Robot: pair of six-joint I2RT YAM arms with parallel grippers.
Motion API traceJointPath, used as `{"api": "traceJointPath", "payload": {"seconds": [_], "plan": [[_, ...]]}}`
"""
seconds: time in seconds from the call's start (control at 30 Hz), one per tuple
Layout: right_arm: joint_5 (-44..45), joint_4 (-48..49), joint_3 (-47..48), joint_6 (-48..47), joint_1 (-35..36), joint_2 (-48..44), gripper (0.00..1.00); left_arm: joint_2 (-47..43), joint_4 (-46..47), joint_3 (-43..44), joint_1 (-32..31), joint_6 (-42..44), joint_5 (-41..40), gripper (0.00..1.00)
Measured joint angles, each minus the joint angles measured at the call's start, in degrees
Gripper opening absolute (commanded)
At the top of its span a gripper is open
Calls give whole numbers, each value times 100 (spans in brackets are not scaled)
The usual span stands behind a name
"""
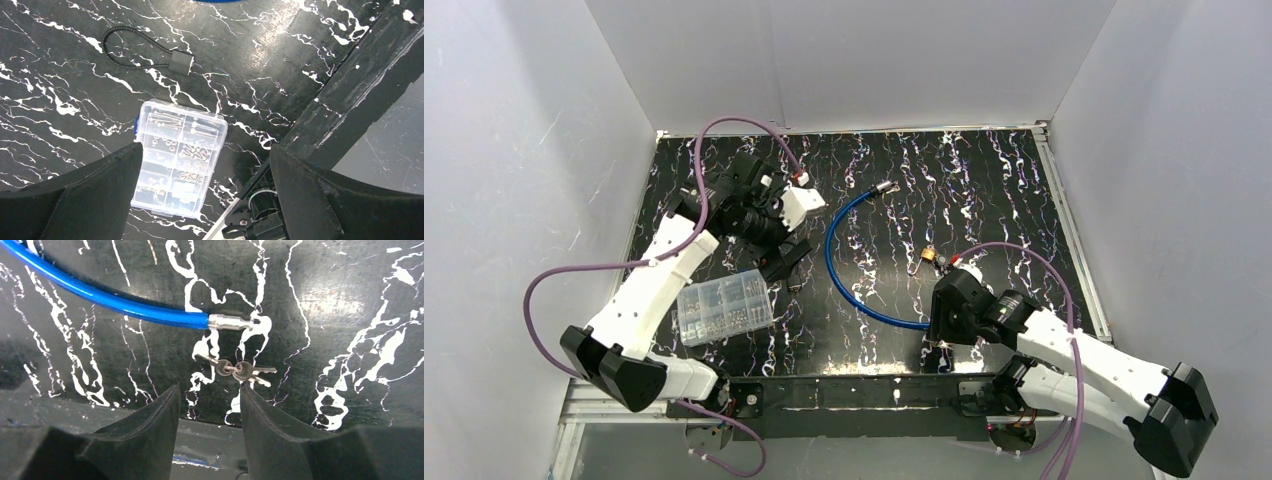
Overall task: Unlock with the key
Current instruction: Place the lock at the center of the board, then pick up the key from the center of the board.
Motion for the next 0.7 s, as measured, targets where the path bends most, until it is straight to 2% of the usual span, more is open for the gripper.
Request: {"api": "traceJointPath", "payload": {"seconds": [0.7], "plan": [[54, 334, -83, 189, 0, 590, 48, -253, 422, -479, 0, -5, 371, 98]]}}
